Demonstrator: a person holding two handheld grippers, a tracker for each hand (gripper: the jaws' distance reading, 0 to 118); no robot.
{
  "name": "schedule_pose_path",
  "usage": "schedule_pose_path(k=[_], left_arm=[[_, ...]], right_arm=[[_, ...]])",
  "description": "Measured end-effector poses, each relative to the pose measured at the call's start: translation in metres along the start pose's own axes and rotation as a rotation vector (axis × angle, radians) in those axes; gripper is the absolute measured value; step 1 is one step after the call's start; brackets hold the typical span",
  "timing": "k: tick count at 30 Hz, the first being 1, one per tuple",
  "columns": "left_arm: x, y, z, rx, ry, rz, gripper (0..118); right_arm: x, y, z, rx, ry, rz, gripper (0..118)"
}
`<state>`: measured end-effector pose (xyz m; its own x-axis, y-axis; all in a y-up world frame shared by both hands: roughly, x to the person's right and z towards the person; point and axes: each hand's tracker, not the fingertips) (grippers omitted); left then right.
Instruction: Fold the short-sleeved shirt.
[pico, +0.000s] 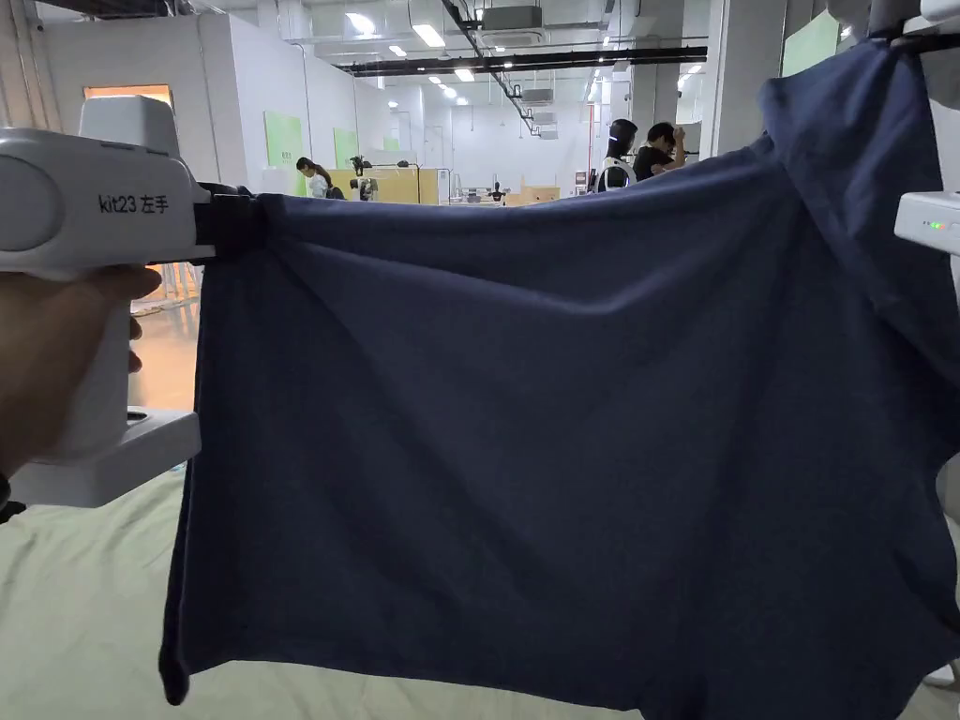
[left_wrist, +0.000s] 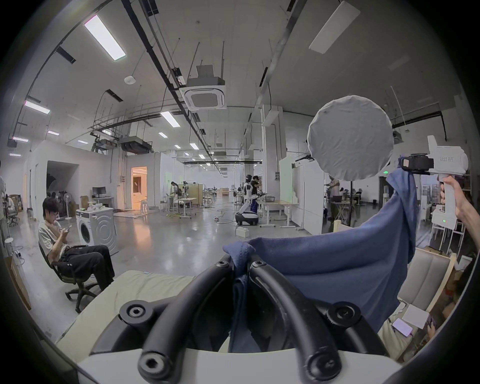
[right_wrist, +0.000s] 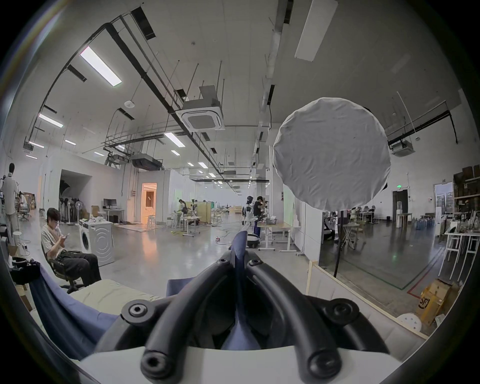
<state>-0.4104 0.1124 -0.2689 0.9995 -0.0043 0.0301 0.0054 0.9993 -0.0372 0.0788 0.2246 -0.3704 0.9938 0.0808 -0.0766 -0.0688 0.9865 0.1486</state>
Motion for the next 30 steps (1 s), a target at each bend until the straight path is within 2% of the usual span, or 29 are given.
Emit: schedule_pose_path(k=[11,15,18,20,30], left_arm=[[-0.005,-0.022,-0.058,-0.041,0.009,-0.032,8],[-0.001,-0.031,-0.091,-0.084,-0.030,-0.089,8],[-0.002,-0.035,-0.118,-0.095,-0.002,-0.087,8],[-0.004,-0.037,-0.134,-0.090,0.005,-0.058,8],[0.001,-0.067,-0.191,-0.103,0.007,-0.049,8]], right_arm=[[-0.004,-0.029,-0.069,-0.039,-0.013,-0.001,5],[-0.009,-0.043,-0.093,-0.041,-0.026,0.037,5],[-0.014,-0.050,-0.112,-0.044,-0.046,0.080,5],[-0.011,-0.051,-0.122,-0.047,-0.045,0.049,5],[-0.018,-0.074,-0.172,-0.080,-0.058,0.019,5]])
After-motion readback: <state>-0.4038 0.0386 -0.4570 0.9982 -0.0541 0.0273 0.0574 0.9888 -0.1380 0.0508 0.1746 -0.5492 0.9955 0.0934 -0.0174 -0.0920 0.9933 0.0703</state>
